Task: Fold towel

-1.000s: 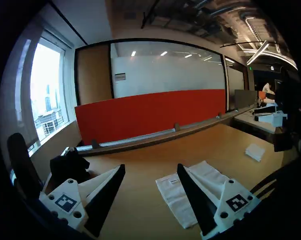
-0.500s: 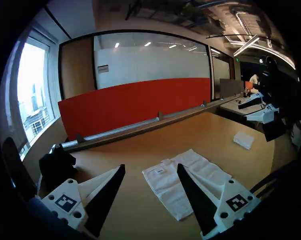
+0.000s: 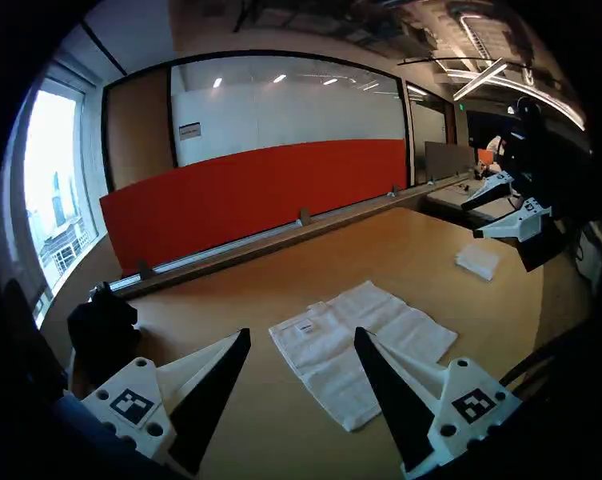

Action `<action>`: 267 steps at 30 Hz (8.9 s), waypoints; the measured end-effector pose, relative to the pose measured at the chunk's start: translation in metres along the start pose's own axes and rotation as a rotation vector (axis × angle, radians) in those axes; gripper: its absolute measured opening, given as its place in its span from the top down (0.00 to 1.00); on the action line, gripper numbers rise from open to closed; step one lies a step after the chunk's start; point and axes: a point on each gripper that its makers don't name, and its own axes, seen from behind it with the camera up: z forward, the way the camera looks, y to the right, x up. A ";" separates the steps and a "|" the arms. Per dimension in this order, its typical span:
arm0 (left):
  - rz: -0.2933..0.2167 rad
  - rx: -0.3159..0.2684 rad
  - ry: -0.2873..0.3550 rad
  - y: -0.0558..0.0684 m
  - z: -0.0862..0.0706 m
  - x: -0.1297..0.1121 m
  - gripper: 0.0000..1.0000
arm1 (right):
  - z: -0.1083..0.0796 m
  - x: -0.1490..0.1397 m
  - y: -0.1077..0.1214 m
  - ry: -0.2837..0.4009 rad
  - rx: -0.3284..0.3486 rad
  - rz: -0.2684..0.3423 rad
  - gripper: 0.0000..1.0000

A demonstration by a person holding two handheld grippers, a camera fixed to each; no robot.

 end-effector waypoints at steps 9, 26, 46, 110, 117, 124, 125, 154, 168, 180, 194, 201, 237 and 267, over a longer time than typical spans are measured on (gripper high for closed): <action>0.011 -0.035 -0.055 0.018 0.014 -0.037 0.04 | 0.015 -0.034 -0.012 -0.042 0.026 -0.011 0.00; 0.034 -0.098 -0.179 0.043 0.044 -0.107 0.04 | 0.050 -0.113 -0.033 -0.158 0.080 0.000 0.00; 0.044 -0.189 -0.320 0.076 0.068 -0.176 0.04 | 0.066 -0.183 -0.049 -0.278 0.128 0.020 0.00; 0.044 -0.245 -0.477 0.093 0.075 -0.219 0.56 | 0.066 -0.227 -0.070 -0.399 0.235 0.035 0.59; 0.032 -0.232 -0.484 0.093 0.078 -0.218 0.79 | 0.064 -0.226 -0.075 -0.406 0.264 0.063 0.86; 0.015 -0.229 -0.494 0.093 0.078 -0.216 0.87 | 0.064 -0.221 -0.076 -0.399 0.264 0.060 0.87; 0.012 -0.228 -0.498 0.094 0.077 -0.216 0.88 | 0.064 -0.220 -0.076 -0.396 0.263 0.058 0.87; -0.035 -0.218 -0.485 0.095 0.034 -0.157 0.89 | 0.030 -0.150 -0.066 -0.278 0.235 0.060 0.88; -0.084 -0.221 -0.472 0.095 0.008 -0.128 0.89 | 0.007 -0.123 -0.066 -0.243 0.240 0.055 0.88; -0.100 -0.228 -0.486 0.102 -0.011 -0.120 0.89 | -0.007 -0.112 -0.069 -0.237 0.248 0.051 0.88; -0.121 -0.252 -0.499 0.109 -0.028 -0.111 0.89 | -0.018 -0.105 -0.072 -0.240 0.259 0.030 0.88; -0.126 -0.252 -0.498 0.108 -0.023 -0.112 0.89 | -0.015 -0.104 -0.071 -0.242 0.256 0.030 0.88; -0.082 -0.263 -0.564 0.081 0.066 -0.140 0.89 | 0.062 -0.131 -0.027 -0.339 0.225 0.046 0.88; -0.069 -0.208 -0.625 0.063 0.128 -0.164 0.86 | 0.107 -0.169 -0.015 -0.415 0.185 0.121 0.86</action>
